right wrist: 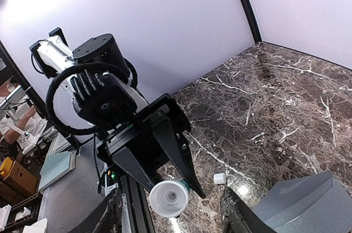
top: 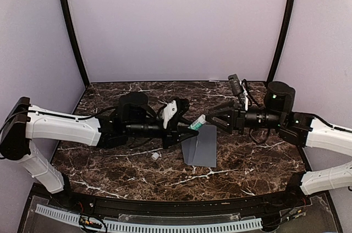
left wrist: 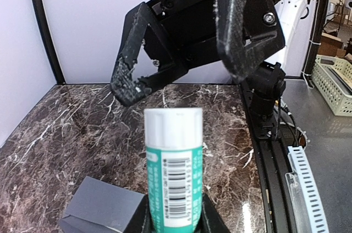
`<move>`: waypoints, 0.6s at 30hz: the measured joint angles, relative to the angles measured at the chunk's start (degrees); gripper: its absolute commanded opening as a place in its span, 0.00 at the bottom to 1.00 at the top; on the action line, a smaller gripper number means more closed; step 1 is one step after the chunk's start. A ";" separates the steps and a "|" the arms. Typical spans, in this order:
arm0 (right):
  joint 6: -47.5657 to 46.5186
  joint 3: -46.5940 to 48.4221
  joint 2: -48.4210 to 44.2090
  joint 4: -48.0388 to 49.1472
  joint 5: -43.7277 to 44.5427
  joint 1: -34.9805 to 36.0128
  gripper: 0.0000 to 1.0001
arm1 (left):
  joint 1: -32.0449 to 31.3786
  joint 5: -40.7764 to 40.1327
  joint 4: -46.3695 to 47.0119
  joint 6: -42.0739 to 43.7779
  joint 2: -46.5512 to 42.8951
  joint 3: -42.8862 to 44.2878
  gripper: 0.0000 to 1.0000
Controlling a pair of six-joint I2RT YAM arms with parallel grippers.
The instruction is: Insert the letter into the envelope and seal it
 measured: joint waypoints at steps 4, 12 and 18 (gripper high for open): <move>-0.20 0.00 0.94 0.87 -1.57 0.02 0.45 | 0.17 3.28 1.11 -2.16 0.00 0.00 0.00; -0.66 0.00 1.73 1.05 -3.04 0.50 0.34 | 0.55 5.44 1.25 -4.13 0.15 0.02 0.00; -1.16 0.02 2.01 1.25 -3.28 0.83 0.31 | 0.81 5.84 1.25 -5.09 0.72 0.04 0.00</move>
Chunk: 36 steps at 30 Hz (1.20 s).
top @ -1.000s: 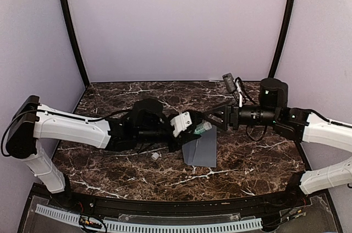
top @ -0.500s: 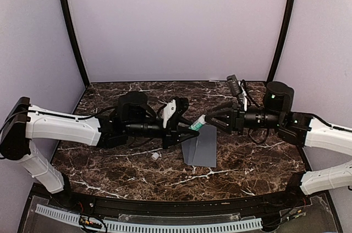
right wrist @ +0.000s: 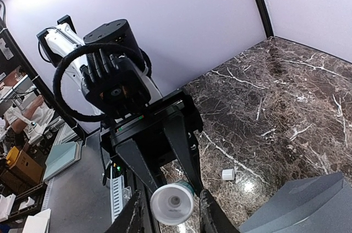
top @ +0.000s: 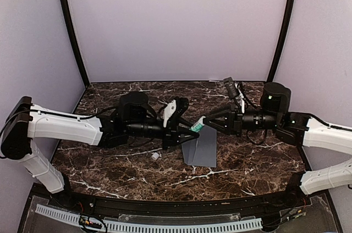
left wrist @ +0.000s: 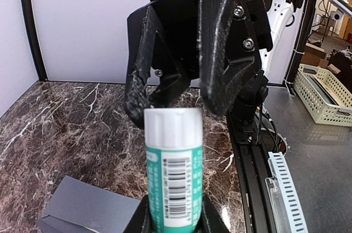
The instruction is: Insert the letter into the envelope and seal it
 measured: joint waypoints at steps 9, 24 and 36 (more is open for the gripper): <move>-0.24 0.07 1.38 -0.02 -0.17 0.26 0.20 | 0.04 0.22 0.07 -0.79 0.72 0.46 0.00; -1.22 0.55 2.73 -0.26 2.64 0.20 0.01 | 0.76 -0.07 -0.81 -1.68 1.55 0.87 0.00; 9.18 5.14 8.96 -4.44 16.52 0.20 0.00 | 0.17 -17.62 -3.02 5.03 5.44 3.76 0.00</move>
